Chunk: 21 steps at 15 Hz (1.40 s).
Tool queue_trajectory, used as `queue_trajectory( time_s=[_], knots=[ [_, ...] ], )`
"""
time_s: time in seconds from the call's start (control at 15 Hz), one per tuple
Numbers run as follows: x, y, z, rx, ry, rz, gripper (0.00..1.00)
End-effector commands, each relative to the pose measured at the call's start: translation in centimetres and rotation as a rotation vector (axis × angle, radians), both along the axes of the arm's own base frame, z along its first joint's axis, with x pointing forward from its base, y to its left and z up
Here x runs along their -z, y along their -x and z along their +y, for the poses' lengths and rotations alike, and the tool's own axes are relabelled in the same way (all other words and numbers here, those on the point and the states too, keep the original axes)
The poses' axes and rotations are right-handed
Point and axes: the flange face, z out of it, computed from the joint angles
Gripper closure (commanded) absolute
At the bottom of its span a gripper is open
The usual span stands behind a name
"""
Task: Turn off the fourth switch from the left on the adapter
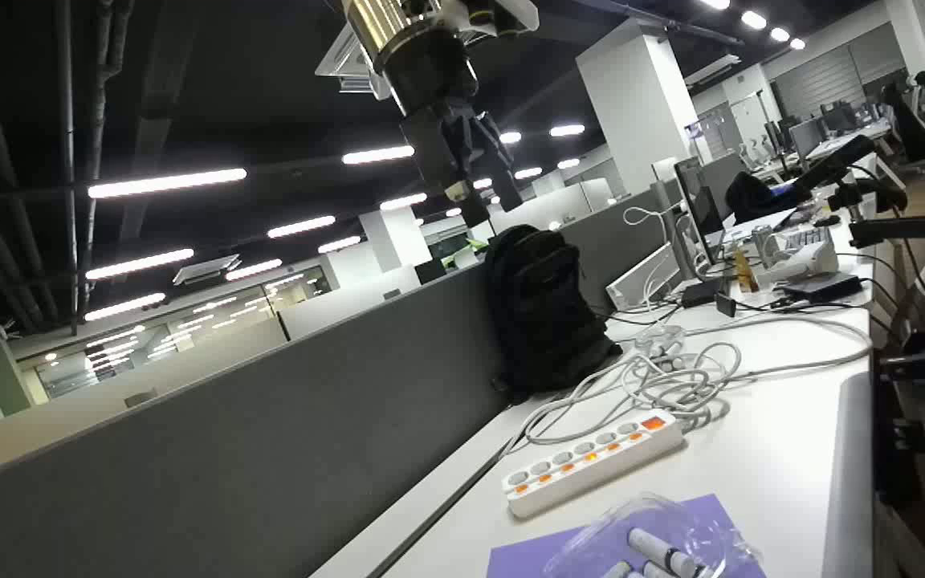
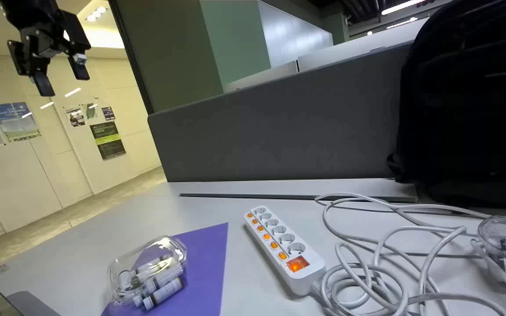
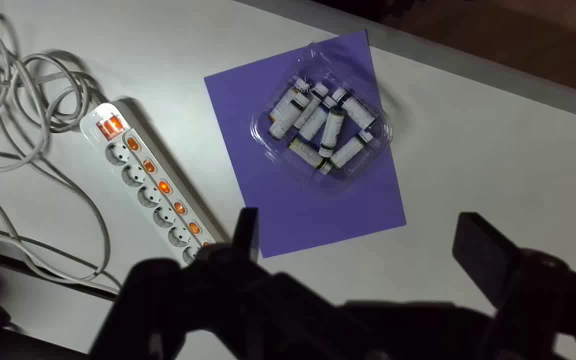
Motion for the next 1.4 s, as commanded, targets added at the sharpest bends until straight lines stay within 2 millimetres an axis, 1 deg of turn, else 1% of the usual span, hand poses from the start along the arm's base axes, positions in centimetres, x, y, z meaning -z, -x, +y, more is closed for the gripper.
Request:
queue_trajectory(
  time_s=[0.0,0.8,0.87,1.0,1.13,1.33],
  knots=[
    [0.0,0.0,0.0,0.000,0.000,0.000,0.00],
    [0.0,0.0,0.0,0.000,0.000,-0.001,0.00],
    [-0.1,-0.1,0.0,0.022,0.018,-0.027,0.00],
    [0.1,-1.1,-0.6,0.070,0.034,-0.079,0.00],
    [0.6,-2.8,-2.1,0.137,0.050,-0.157,0.00],
    [2.9,-5.7,-5.3,0.260,0.068,-0.224,0.00]
  ],
)
